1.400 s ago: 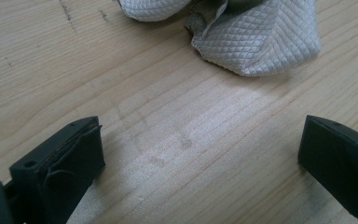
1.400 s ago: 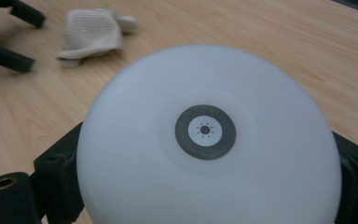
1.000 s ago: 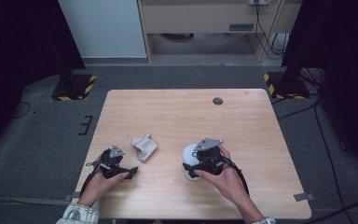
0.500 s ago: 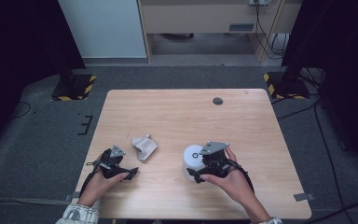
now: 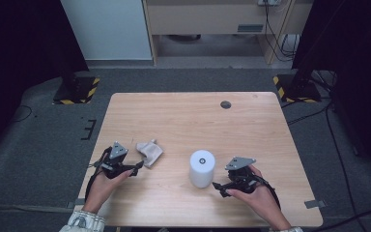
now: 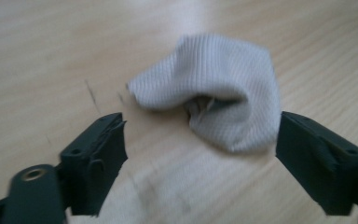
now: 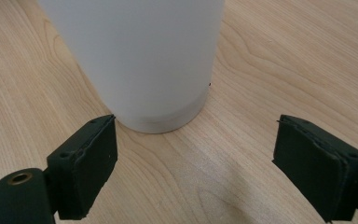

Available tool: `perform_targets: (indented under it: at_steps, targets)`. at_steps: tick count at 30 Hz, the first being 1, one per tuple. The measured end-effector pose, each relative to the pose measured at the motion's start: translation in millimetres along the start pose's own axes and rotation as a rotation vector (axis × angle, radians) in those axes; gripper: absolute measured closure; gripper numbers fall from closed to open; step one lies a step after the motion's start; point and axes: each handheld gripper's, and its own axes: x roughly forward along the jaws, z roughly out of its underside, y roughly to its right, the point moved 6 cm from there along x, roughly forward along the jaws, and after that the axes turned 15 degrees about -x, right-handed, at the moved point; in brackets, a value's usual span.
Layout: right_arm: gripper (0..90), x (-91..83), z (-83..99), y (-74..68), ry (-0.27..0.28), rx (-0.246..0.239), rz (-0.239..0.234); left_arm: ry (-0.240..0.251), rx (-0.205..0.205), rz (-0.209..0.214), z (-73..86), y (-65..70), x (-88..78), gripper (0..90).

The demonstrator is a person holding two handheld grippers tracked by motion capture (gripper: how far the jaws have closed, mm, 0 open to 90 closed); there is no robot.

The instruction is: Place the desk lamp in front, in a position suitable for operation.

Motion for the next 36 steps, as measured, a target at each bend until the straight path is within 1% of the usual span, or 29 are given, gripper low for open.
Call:
perform_targets:
  at_steps: [1,3,6,7,8,9,10,12,13,14,15,16,17,18,19,20,21,24,25,26,27,28,29,30,31,32,34,35,36]
  targets:
    - [15.6,0.3,0.4,-0.1,-0.007,-0.001,-0.001,0.0,0.0,0.0,0.0,0.0,0.0,25.3]
    - [17.2,1.2,2.0,-0.2,-0.014,-0.009,-0.001,0.018,0.015,0.01,-10.8,4.1,7.4,29.3]
    - [18.4,2.4,4.4,0.9,-0.022,-0.007,-0.005,0.005,0.019,0.015,-17.5,7.5,19.1,33.7]
    - [18.4,2.4,4.4,0.9,-0.022,-0.007,-0.005,0.005,0.019,0.015,-17.5,7.5,19.1,37.7]
    - [18.9,2.2,4.7,1.0,-0.024,-0.002,-0.006,-0.011,0.009,0.023,-17.7,8.1,25.8,37.7]
    - [19.3,2.6,4.2,0.7,-0.013,0.008,-0.005,-0.045,0.012,0.017,-14.7,7.9,37.5,41.4]
    - [19.3,2.6,4.2,0.7,-0.013,0.008,-0.005,-0.045,0.012,0.017,-14.7,7.9,37.5,43.0]
    - [19.5,2.3,3.2,-0.5,-0.009,0.011,-0.007,-0.069,0.029,-0.001,-12.5,5.8,46.7,43.6]
    - [19.7,2.5,2.4,-1.6,-0.005,0.004,-0.012,-0.073,0.014,0.017,-12.6,4.1,51.3,51.0]
    - [19.7,2.5,2.4,-1.6,-0.005,0.004,-0.012,-0.073,0.014,0.017,-12.6,4.1,51.3,54.1]
    - [20.0,3.0,1.9,-2.4,-0.002,-0.002,-0.015,-0.077,0.005,0.01,-12.0,1.3,53.9,61.5]
    - [20.1,2.8,1.2,-3.1,0.0,-0.003,-0.018,-0.095,-0.009,0.026,-9.0,-0.6,58.7,65.9]
    - [20.1,2.8,1.2,-3.1,0.0,-0.003,-0.018,-0.095,-0.009,0.026,-9.0,-0.6,58.7,69.1]
    - [20.1,1.4,-1.8,-5.1,0.015,0.005,-0.032,-0.098,-0.021,0.029,-8.4,-1.6,60.4,72.4]
    - [20.1,1.4,-1.8,-5.1,0.015,0.005,-0.032,-0.097,-0.028,0.031,-8.8,-1.6,60.7,72.4]
    - [20.0,-0.5,-5.4,-6.9,0.031,0.001,-0.035,-0.093,-0.017,0.027,-8.5,0.5,59.5,75.1]
    - [20.0,-0.5,-5.4,-6.9,0.031,0.001,-0.035,-0.093,-0.017,0.027,-8.5,0.5,59.5,75.7]
    - [20.0,-3.2,-9.5,-7.8,0.049,-0.005,-0.035,-0.09,0.004,0.032,-9.1,5.6,54.6,76.8]
    - [20.0,-4.5,-10.4,-7.5,0.053,-0.009,-0.034,-0.086,0.017,0.049,-9.4,11.5,49.7,76.9]
    - [20.0,-4.5,-10.4,-7.5,0.053,-0.009,-0.034,-0.086,0.017,0.049,-9.4,11.5,49.7,76.9]
    - [20.0,-5.2,-10.6,-6.9,0.056,-0.007,-0.03,-0.085,0.034,0.065,-8.4,17.1,45.4,76.9]
    - [20.1,-5.4,-10.7,-6.6,0.058,-0.005,-0.03,-0.085,0.034,0.065,-8.4,17.1,45.4,76.8]
    - [20.5,-5.9,-10.9,-6.5,0.06,-0.003,-0.035,-0.075,0.046,0.084,-8.5,23.0,39.0,76.8]
    - [20.5,-5.9,-10.9,-6.5,0.06,-0.003,-0.035,-0.075,0.046,0.084,-8.5,23.0,39.0,76.8]
    - [20.9,-6.4,-11.8,-6.7,0.066,-0.007,-0.037,-0.057,0.04,0.107,-9.2,28.0,32.0,76.8]
    - [20.9,-6.4,-11.8,-6.7,0.066,-0.007,-0.037,-0.057,0.04,0.107,-9.2,28.0,32.0,76.8]
    - [21.1,-7.8,-13.7,-7.8,0.072,-0.013,-0.04,-0.034,0.053,0.139,-11.5,38.3,21.0,76.8]
    - [21.1,-7.8,-13.7,-7.8,0.072,-0.013,-0.04,-0.034,0.053,0.139,-11.5,38.3,21.0,76.8]
    - [20.9,-9.0,-16.6,-9.1,0.079,-0.018,-0.037,-0.009,0.057,0.169,-15.5,47.6,12.7,76.7]
